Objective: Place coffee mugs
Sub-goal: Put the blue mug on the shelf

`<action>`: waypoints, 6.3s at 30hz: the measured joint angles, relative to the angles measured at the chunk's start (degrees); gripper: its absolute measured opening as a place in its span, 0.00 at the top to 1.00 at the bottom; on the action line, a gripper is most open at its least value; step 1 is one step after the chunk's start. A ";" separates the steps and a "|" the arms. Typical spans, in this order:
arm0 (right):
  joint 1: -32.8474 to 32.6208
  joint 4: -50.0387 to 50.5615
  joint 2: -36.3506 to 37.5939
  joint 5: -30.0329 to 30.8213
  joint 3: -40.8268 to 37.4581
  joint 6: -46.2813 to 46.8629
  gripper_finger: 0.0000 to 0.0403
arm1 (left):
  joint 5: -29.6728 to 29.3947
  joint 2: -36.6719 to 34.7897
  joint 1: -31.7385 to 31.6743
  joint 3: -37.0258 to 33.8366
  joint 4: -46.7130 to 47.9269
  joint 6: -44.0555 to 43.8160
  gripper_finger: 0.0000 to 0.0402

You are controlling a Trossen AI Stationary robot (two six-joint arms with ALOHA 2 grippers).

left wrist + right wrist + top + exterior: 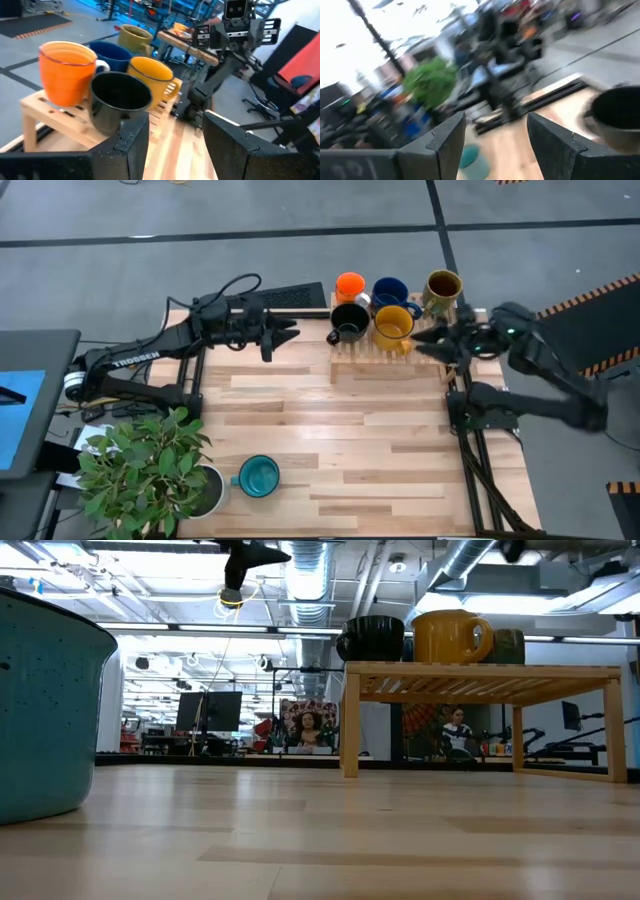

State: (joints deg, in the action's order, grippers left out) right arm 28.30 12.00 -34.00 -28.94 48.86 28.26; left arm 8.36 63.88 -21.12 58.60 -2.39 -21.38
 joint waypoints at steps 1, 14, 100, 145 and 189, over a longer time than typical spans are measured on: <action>-4.06 -0.10 -2.07 1.89 0.85 -0.59 0.41 | 0.00 0.00 0.59 0.01 0.02 0.13 0.58; -45.63 0.08 -31.23 29.90 12.27 -8.23 0.45 | 3.44 -2.87 4.19 0.00 2.05 9.58 0.58; -50.12 30.12 -69.81 26.74 29.56 -5.60 0.95 | 5.64 -5.79 11.11 0.01 20.35 9.16 0.58; -56.86 25.38 -47.80 44.03 12.35 11.77 0.95 | 8.32 38.49 49.26 22.41 55.81 16.67 1.00; -58.60 25.41 -34.42 48.57 12.33 12.45 0.95 | -16.73 46.11 30.50 21.89 22.82 22.38 1.00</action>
State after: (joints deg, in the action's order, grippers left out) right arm -30.30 37.41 -68.42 19.63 61.19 40.71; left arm -8.37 109.98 9.39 80.49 20.43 1.01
